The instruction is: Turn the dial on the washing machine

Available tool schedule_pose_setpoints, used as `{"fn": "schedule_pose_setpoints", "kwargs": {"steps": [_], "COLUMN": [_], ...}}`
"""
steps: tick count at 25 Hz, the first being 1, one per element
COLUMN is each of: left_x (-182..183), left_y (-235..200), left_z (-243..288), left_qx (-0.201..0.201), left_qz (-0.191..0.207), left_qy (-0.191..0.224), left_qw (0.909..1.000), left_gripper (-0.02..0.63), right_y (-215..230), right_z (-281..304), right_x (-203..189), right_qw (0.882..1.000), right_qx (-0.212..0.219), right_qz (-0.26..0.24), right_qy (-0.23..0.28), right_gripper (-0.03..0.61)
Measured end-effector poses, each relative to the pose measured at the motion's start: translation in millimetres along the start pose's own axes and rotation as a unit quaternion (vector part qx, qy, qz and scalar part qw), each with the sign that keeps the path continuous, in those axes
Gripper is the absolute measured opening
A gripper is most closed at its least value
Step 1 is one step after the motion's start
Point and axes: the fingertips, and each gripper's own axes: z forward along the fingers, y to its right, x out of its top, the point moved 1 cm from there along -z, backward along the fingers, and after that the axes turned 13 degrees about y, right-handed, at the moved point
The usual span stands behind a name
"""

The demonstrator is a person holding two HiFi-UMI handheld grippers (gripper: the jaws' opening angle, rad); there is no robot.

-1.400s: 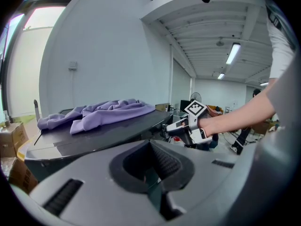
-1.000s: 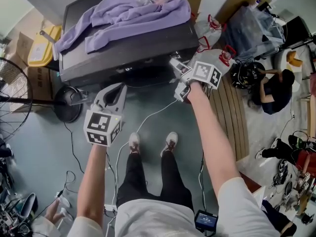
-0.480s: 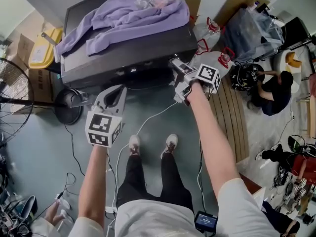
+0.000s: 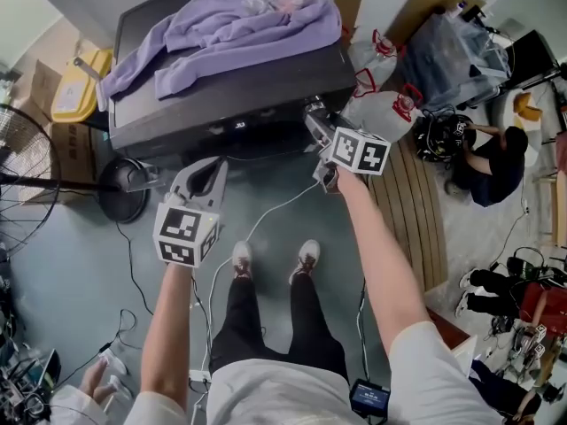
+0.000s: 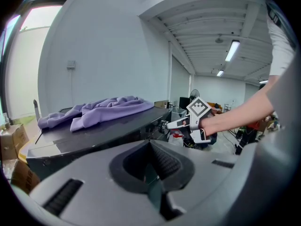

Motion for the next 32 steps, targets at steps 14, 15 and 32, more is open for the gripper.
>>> {"fn": "schedule_pose_setpoints", "kwargs": {"steps": [14, 15, 32], "left_x": [-10, -12, -9], "left_y": [-12, -13, -6], "left_z": [-8, -9, 0], "left_qx": [0.007, 0.007, 0.0], "left_qz": [-0.007, -0.008, -0.015], "left_qy": [-0.004, -0.005, 0.006], "left_qw": [0.9999, 0.9999, 0.9999], "left_gripper": [0.012, 0.012, 0.012], "right_y": [-11, -10, -6], "right_z": [14, 14, 15], "right_x": [-6, -5, -4], "right_qw": [0.941, 0.941, 0.995], "right_qx": [-0.02, -0.021, 0.003], "right_qz": [-0.337, -0.338, -0.098], "right_qy": [0.004, 0.008, -0.006], "right_gripper": [0.324, 0.324, 0.284]}}
